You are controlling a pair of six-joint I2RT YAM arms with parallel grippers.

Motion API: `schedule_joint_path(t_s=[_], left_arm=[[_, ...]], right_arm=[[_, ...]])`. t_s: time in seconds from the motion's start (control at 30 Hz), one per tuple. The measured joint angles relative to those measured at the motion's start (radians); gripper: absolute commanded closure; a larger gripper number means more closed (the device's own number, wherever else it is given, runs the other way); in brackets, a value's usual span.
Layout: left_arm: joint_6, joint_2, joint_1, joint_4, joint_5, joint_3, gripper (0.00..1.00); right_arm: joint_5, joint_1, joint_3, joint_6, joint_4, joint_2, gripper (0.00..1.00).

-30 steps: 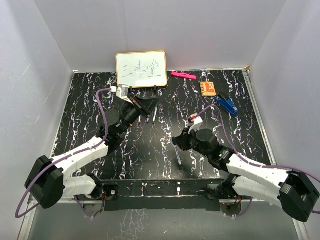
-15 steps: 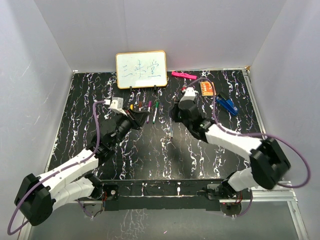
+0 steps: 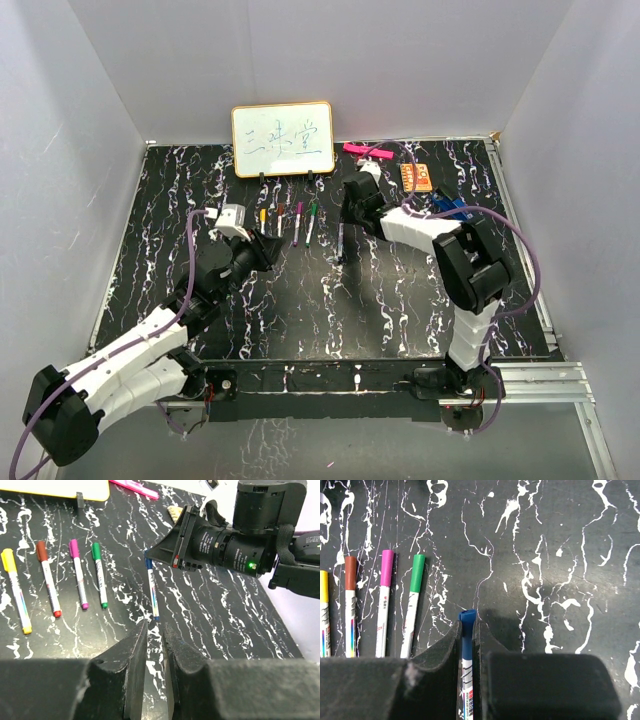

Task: Insert the pens into the pen caps

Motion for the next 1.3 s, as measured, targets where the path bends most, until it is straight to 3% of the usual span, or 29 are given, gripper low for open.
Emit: schedule_joint_path(t_s=[0.63,1.0,1.3], left_arm=[[0.026,-0.001,0.0,-0.096,-0.042,0.0,0.81],[0.026,0.002,0.0,-0.107,-0.059,0.0,0.74],[0.027,0.008,0.0,-0.123,-0.067,0.0,0.68]], right_arm=[[-0.06,-0.018,0.278,0.04,0.0,0.277,1.0],[-0.072,-0.027,0.285,0.037,0.005,0.32,0.52],[-0.074,-0.028,0.274,0.005,0.024,0.306,0.42]])
